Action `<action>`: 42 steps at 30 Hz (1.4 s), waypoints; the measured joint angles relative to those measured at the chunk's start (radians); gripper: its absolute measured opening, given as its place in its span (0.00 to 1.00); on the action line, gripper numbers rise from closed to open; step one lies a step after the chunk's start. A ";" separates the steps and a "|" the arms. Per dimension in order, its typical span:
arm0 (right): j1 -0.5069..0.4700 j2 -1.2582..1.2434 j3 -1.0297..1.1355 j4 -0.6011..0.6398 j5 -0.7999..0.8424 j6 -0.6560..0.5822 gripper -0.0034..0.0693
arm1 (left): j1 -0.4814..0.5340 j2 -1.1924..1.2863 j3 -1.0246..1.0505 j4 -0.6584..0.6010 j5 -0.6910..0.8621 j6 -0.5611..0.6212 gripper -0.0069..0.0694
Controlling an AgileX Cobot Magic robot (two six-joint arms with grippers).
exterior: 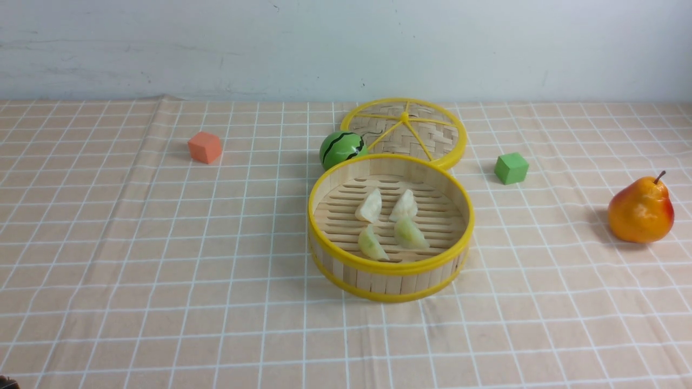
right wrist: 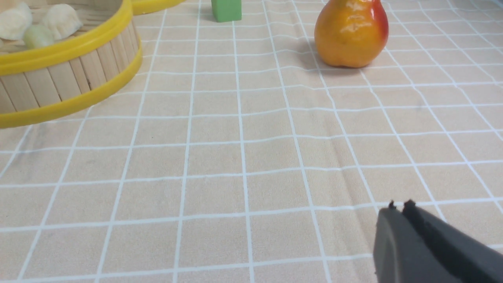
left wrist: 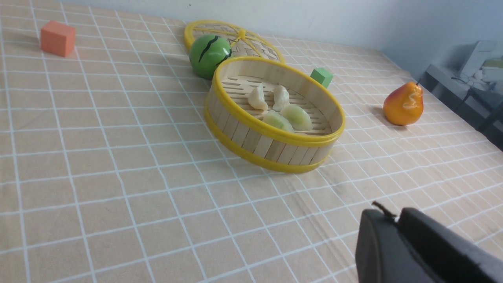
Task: Put the dumplings into the steamer on the table with the brown tablecloth.
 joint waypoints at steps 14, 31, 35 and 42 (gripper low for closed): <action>0.000 0.000 0.000 0.000 0.000 0.000 0.09 | 0.198 0.000 0.301 0.035 -0.633 0.001 0.07; 0.000 0.000 0.000 0.000 0.001 0.000 0.13 | 0.589 -0.091 0.436 0.037 -0.260 0.085 0.07; 0.000 0.000 0.000 0.000 0.001 0.000 0.13 | 0.589 -0.091 0.437 0.037 -0.233 0.176 0.07; 0.000 0.000 0.000 0.000 0.001 0.000 0.14 | 0.589 -0.091 0.437 0.035 -0.237 0.216 0.07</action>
